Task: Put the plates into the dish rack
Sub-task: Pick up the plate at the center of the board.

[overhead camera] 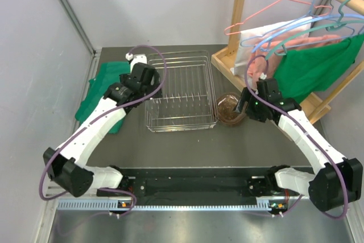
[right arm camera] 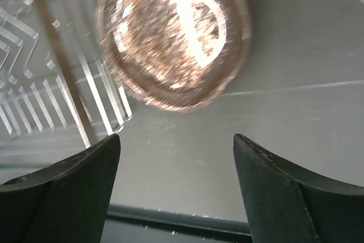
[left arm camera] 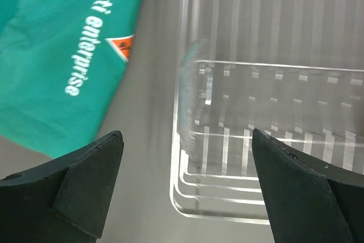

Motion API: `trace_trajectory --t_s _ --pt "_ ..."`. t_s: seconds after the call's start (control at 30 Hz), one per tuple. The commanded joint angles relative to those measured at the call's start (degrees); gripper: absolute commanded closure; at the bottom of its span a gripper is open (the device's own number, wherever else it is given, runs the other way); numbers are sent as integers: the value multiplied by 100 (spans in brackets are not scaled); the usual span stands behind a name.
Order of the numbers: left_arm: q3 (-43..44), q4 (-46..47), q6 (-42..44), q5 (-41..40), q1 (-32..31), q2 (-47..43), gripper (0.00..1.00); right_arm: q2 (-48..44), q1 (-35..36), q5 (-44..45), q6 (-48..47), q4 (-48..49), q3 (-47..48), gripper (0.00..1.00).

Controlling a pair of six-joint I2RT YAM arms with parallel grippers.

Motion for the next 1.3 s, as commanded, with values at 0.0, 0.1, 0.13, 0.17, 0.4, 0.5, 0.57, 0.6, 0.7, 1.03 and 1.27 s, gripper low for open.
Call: trace_trajectory --t_s 0.0,0.1,0.13,0.17,0.4,0.5,0.57,0.6,0.7,1.03,1.27 --pt "72 486 5 907 156 -429 1 -184 -240 693 -6 -17 -124 23" --pt "-25 670 -13 1417 165 -499 1 -44 -311 834 -173 167 -213 31" --pt "-86 714 -4 1610 174 -508 1 9 -311 834 -226 220 -213 33" --pt "-104 750 -13 1673 174 -508 1 53 -311 860 -287 264 -213 37" --pt "-428 899 -197 2033 183 -561 1 440 -311 861 -534 914 -309 48" --pt "-534 987 -259 2121 192 -631 1 712 -319 781 -534 1143 -319 53" --pt "-561 996 -294 2148 192 -657 1 914 -311 825 -543 1204 -301 56" --pt "-579 987 -294 2148 183 -666 1 967 -319 851 -543 1239 -292 57" --pt "-605 996 -294 2148 183 -675 1 1056 -311 966 -552 1319 -301 60" --pt "-658 1031 -329 2227 183 -605 1 1319 -311 1194 -648 1337 -336 66" --pt "-693 1057 -347 2253 183 -578 1 1337 -310 1256 -692 1293 -327 83"
